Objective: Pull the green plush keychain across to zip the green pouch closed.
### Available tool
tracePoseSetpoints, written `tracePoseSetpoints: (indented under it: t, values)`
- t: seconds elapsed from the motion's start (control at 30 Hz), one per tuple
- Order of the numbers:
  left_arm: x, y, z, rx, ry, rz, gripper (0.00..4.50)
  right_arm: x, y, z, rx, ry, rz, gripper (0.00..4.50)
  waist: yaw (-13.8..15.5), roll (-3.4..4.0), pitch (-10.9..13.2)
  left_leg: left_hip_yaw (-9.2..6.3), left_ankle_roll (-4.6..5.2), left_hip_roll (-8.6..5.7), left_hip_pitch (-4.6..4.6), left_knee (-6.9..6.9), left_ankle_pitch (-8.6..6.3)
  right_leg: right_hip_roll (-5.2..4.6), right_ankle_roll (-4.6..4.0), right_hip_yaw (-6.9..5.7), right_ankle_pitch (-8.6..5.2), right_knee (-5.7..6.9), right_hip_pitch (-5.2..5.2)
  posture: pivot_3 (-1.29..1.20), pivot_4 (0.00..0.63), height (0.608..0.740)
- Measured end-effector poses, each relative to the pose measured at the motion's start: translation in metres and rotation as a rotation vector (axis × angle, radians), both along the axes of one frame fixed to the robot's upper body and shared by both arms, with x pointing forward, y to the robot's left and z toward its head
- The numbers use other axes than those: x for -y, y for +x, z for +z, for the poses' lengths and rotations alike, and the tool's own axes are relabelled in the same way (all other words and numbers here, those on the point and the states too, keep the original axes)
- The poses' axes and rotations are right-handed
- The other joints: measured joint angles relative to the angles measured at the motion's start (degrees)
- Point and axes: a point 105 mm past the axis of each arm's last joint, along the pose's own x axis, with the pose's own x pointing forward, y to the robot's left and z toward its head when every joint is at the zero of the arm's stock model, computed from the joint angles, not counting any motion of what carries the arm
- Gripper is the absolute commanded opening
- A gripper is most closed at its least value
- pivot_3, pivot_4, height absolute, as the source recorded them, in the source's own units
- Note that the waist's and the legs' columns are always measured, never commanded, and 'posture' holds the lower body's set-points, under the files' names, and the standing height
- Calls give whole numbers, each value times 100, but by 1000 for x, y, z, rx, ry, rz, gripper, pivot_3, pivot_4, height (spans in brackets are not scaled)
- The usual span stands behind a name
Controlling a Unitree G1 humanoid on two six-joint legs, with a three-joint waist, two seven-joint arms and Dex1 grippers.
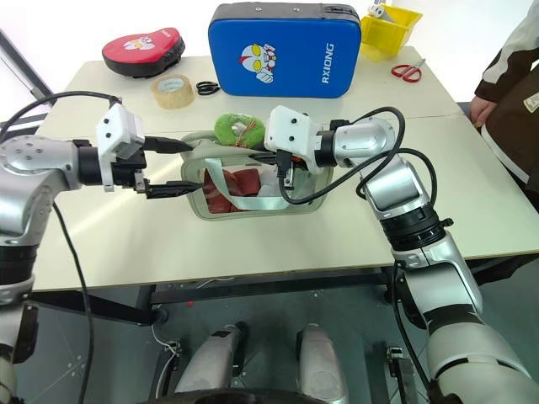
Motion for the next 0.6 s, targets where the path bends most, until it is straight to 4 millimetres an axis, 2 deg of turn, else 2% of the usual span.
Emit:
tracePoseSetpoints:
  t: [0.07,0.17,0.2,0.4,0.53,0.6]
  values:
    - [0,2,1,5,-3,3,1772,0,0,0,0,0,2,0,-2,0,0,0,0,0,0,0,0,0,0,0,0,0,0,0,150,740]
    - [0,3,2,11,8,0,229,0,0,0,-2,-3,5,0,-4,0,0,1,0,0,0,-1,0,0,0,0,0,0,0,0,150,740]
    - [0,3,1,11,14,1,102,0,-1,0,-2,-3,6,0,-4,0,0,0,0,0,0,-1,0,0,0,0,0,0,-1,0,150,740]
    - [-2,8,-1,41,28,16,102,-1,-1,-1,-29,3,-1,0,-2,0,0,0,0,0,0,0,0,0,0,0,0,0,0,0,150,740]
    - [-2,9,-1,53,34,19,0,-1,-1,3,-114,61,-13,1537,-2,0,0,0,0,0,0,0,0,0,0,0,0,0,-1,0,150,740]
    - [-2,9,-1,55,36,22,0,0,-1,14,-134,91,-18,2524,-3,0,0,0,0,0,0,-1,0,0,0,0,0,0,-1,0,150,740]
